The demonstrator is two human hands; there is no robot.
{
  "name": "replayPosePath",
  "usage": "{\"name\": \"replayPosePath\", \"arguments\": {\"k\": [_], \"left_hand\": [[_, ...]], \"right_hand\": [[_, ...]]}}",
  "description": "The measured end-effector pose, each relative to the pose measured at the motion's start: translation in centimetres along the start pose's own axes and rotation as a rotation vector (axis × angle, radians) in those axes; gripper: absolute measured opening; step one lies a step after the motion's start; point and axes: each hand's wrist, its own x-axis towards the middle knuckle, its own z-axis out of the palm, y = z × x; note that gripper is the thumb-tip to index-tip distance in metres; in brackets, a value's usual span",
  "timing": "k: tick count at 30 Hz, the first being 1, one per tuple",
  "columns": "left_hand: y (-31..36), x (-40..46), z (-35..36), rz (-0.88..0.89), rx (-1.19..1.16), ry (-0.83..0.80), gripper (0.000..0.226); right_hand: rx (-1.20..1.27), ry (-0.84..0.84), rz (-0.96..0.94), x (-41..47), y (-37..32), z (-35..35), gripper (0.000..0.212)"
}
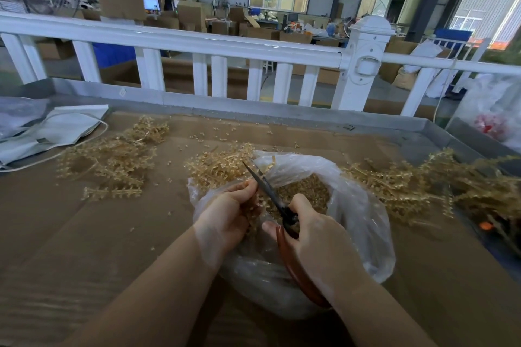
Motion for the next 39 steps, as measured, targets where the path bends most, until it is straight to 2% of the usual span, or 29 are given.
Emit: {"name": "replayPosePath", "arguments": {"k": [6, 13, 29, 35, 39], "left_hand": [[-0.2, 0.0, 0.2, 0.042, 0.051, 0.028, 0.006], [-0.5, -0.8, 0.8, 0.111, 0.193, 0.002, 0.008], [-0.4, -0.9, 1.0, 0.1, 0.186, 0.014, 0.008], [-0.6, -0.8, 0.9, 0.11, 0.181, 0.028, 0.01], [-0.9, -0.5, 0.9, 0.126, 0.181, 0.054, 0.005]], "right_hand": [[0.004, -0.045, 0.041, 0.2, 0.0, -0.4, 0.037], [0.0, -0.022, 0.05, 0.4, -0.2, -0.9, 0.037], [0.046, -0.069, 0.07, 0.9, 0.3, -1.0, 0.038], [0.096, 0.048, 0.077, 0.9, 0.3, -0.9, 0.032], [-0.006, 0.084, 0.109, 1.0, 0.5, -1.0, 0.03]]}}
